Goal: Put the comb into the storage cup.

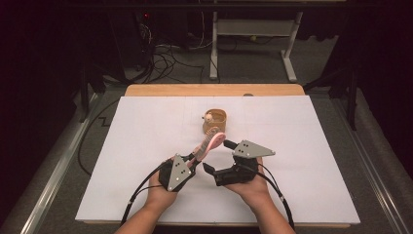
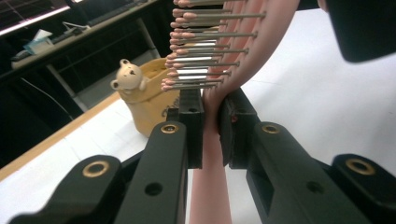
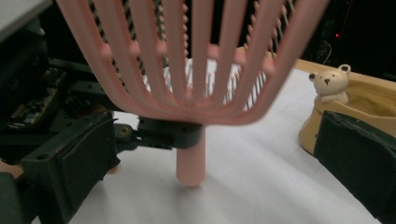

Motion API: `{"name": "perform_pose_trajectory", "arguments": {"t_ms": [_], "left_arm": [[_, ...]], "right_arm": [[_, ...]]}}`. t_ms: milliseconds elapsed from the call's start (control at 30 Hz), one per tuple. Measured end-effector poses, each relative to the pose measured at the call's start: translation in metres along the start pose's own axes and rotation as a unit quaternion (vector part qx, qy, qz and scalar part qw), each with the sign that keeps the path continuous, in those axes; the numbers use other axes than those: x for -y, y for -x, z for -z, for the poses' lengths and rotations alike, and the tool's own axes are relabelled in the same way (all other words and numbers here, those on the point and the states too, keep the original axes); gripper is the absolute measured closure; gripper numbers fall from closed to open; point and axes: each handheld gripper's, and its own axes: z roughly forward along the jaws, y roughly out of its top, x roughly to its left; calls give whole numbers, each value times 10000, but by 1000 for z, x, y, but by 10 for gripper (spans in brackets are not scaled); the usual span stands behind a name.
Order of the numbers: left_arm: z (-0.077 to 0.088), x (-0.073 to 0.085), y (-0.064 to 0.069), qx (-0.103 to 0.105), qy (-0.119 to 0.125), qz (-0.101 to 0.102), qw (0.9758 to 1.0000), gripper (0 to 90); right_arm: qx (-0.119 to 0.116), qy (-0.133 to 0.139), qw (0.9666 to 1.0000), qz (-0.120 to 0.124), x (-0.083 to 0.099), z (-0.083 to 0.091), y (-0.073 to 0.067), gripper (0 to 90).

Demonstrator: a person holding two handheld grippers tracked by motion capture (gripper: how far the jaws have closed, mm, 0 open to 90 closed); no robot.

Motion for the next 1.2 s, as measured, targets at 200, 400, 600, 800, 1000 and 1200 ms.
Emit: {"name": "perform_pose_trajectory", "arguments": {"t_ms": [200, 400, 600, 800, 1000, 1200], "left_arm": [[1, 0, 1, -45, 3, -14, 10000, 812], [3, -1, 1, -99, 39, 61, 9999, 812], [4, -2, 3, -161, 20, 29, 9999, 812], [4, -1, 5, -171, -7, 27, 9999, 812], [2, -2, 10, -142, -31, -39, 9999, 811], [1, -2, 12, -136, -16, -40, 9999, 812]], "right_arm": [[-39, 47, 10000, -35, -3, 0, -4, 1], [-39, 145, 9999, -77, -6, 2, -6, 1], [-21, 261, 9996, -141, -9, 6, -7, 1], [-73, 328, 9993, -184, -11, 5, -10, 1], [-91, 364, 9990, -235, -13, 4, -11, 1], [-35, 422, 9986, -302, -13, 4, -9, 2]]}}
